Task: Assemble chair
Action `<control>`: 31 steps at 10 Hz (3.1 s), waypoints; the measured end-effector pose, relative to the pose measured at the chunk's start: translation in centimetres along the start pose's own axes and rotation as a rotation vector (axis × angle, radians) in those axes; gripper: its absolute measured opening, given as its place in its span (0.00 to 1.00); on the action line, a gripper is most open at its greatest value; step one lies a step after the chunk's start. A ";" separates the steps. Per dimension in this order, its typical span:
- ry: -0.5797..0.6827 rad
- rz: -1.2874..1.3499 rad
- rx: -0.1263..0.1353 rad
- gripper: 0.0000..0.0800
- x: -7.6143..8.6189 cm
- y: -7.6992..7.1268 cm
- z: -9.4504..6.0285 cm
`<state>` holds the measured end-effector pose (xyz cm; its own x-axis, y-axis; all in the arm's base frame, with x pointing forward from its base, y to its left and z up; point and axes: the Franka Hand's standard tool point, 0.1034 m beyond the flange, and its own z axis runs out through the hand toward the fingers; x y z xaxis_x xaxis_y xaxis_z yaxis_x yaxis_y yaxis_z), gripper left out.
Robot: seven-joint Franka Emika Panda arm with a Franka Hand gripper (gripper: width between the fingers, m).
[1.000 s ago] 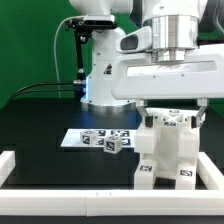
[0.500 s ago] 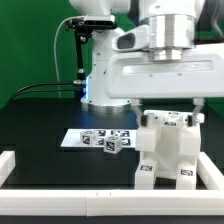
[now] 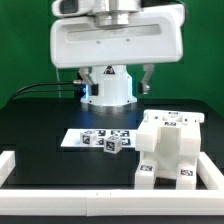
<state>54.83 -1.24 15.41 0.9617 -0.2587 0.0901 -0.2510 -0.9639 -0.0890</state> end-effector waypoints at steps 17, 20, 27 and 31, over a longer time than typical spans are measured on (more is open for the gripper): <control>-0.107 0.717 0.010 0.81 -7.3 4.7 4.8; -0.117 0.932 0.018 0.81 -7.7 4.9 5.1; -0.115 1.753 0.016 0.81 -12.4 5.7 7.6; -0.062 1.877 -0.021 0.81 -15.9 6.0 10.4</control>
Offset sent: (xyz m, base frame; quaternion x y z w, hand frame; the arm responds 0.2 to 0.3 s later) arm -0.0281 -0.0285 -0.0213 0.0594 -0.0528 0.0182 0.9967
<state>39.15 -2.29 3.10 -0.5284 -0.8392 -0.1290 -0.8458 0.5334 -0.0054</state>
